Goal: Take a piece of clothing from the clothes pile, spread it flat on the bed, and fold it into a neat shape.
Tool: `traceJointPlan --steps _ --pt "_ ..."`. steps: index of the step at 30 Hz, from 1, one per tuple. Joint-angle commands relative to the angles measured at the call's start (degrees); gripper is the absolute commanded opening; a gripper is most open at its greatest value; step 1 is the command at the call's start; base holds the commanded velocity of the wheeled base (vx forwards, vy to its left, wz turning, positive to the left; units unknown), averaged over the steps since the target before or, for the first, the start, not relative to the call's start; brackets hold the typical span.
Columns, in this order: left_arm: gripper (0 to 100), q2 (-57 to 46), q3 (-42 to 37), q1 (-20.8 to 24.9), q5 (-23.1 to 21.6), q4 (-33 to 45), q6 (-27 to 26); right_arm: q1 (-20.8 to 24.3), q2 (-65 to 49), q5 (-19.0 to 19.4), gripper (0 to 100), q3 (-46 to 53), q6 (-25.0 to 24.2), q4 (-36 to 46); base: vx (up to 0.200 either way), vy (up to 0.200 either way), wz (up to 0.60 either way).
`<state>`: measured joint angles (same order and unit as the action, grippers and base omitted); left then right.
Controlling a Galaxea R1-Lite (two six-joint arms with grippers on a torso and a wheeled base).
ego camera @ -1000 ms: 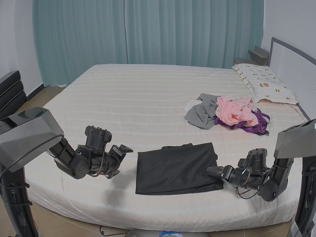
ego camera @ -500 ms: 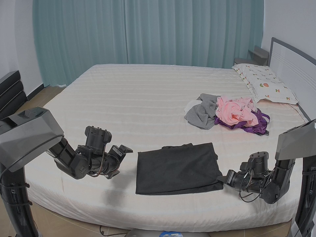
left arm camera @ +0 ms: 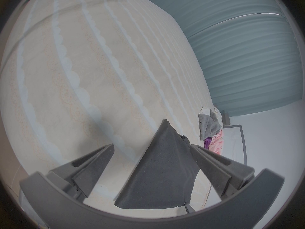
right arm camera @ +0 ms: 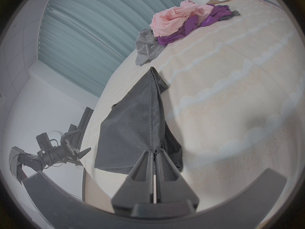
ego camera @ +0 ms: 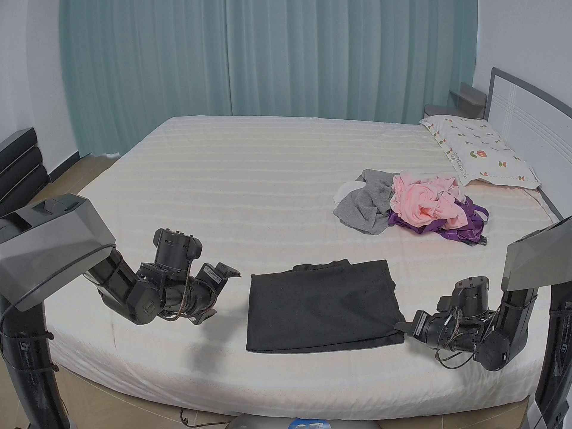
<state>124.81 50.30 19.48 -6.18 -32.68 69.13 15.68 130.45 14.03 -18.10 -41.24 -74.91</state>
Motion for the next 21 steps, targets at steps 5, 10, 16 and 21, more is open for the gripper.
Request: traceJointPlan --steps 5,10,16,21 --pt "100 0.3 -0.4 0.8 0.0 0.0 -2.1 -0.3 -0.6 0.1 100 0.3 0.0 0.1 0.000 0.000 0.00" --pt "100 1.9 0.6 3.8 0.1 -0.1 -6.3 -2.6 0.2 0.2 100 -0.5 -0.5 -0.1 0.000 0.000 0.00" --pt "100 6.9 3.8 6.6 3.0 -2.6 -14.0 -5.0 0.7 0.7 100 -0.6 -0.9 -0.9 0.000 0.000 0.00" --pt "100 9.2 6.1 8.0 3.3 -2.9 -17.1 -5.1 0.6 0.7 100 -0.5 -2.5 -1.9 0.000 0.000 0.00"
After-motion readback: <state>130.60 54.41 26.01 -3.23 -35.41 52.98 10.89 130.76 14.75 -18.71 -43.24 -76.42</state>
